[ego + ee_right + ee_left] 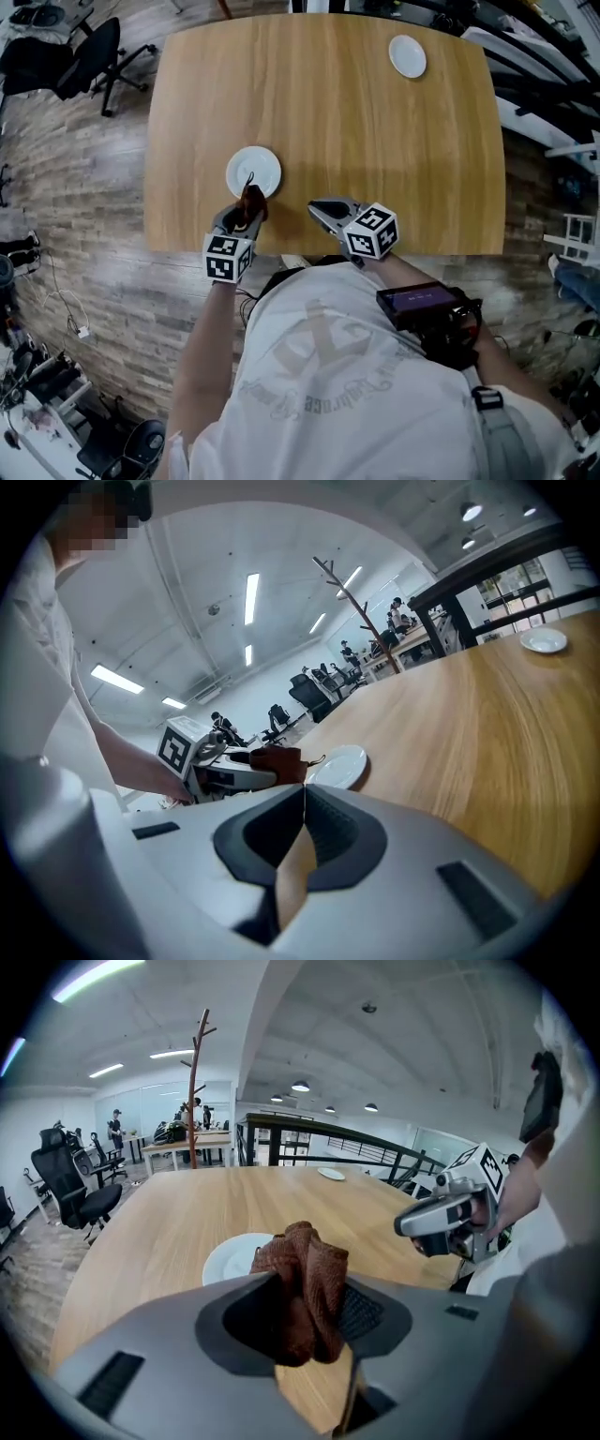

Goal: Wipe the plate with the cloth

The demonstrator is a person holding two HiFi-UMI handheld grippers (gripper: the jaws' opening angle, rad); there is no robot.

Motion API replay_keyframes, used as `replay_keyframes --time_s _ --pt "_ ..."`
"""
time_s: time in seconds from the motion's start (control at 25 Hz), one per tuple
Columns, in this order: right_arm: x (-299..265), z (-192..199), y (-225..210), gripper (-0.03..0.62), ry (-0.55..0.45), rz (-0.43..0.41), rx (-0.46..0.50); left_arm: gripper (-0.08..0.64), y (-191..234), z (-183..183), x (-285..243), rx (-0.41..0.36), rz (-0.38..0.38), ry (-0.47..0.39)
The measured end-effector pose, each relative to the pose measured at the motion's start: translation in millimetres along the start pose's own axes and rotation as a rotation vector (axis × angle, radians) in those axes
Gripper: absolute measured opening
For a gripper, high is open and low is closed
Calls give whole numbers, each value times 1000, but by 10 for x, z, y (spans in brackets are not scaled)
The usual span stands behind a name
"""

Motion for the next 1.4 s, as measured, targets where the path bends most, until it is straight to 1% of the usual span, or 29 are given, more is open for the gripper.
replay_keyframes --time_s 0.08,0.16,0.4,0.52,0.68,0.76,0.88,1.08,1.24,1.4 --pt "94 -40 -180 14 13 2 -28 172 -39 -106 -252 -10 23 32" --pt "144 -79 -310 14 17 6 -41 172 -72 -180 -439 -42 45 57" --pt "230 -122 -392 14 -11 27 -70 172 -128 -290 -658 -120 92 106" --pt "228 -109 -412 14 -15 31 -76 172 -66 -340 -739 -152 95 116" --pt "240 -121 -447 14 -22 41 -86 172 81 -511 -855 -166 81 100" --pt "269 -101 -470 14 -19 48 -90 172 90 -578 -926 -175 83 97" --pt "274 -80 -484 14 -9 51 -93 172 62 -582 -1000 -191 96 122" --pt "221 -104 -472 14 -7 41 -98 172 41 -477 -877 -173 84 161" --pt "190 -78 -445 14 9 24 -91 172 -20 -248 -602 -111 24 182" --pt "157 -51 -406 14 32 10 -81 172 -34 2 -335 -84 -52 213"
Point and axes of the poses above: the fingertips, and each gripper's own axes: x backward along the fingers, y to its left, z out of its underside, the point moved 5 cm from there along x, backward along the fingers, and after that the axes turned 15 degrees about -x, right-handed, at the moved point
